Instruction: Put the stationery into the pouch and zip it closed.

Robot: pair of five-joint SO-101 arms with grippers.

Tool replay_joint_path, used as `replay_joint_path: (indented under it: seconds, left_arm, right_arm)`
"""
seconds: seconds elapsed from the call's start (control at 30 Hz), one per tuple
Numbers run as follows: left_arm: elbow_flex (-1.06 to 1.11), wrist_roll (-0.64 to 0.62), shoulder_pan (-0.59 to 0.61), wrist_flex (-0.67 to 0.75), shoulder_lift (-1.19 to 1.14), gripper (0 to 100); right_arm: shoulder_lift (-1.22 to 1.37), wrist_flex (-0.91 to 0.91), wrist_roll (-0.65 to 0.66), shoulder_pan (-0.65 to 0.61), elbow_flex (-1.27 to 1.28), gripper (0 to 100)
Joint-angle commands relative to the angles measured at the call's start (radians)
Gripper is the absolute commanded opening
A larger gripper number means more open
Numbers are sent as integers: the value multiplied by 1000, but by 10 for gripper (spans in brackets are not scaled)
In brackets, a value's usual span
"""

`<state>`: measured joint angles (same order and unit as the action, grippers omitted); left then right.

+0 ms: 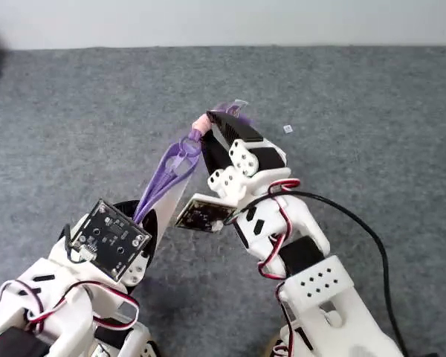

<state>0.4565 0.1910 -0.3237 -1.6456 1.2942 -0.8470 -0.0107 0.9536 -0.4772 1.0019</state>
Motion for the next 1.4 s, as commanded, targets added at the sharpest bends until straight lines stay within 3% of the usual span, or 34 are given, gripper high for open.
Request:
replay_joint_path:
  seconds: [0.0, 0.23, 0.77, 0.93, 1.37]
  left_arm:
    - [-85, -6, 14, -46, 20, 9]
    - [-142, -9, 12, -63, 20, 9]
    - [-237, -6, 12, -101, 15, 9]
    - [-246, -5, 12, -107, 20, 9]
    - [-252, -8, 14, -107, 20, 9]
  right_arm:
    - [13, -25, -9, 96, -23, 8]
    - [19, -28, -9, 102, 14, 8]
    - [77, -33, -12, 275, 92, 8]
    - [197, -188, -11, 346, 92, 8]
    - [237, -268, -9, 311, 86, 8]
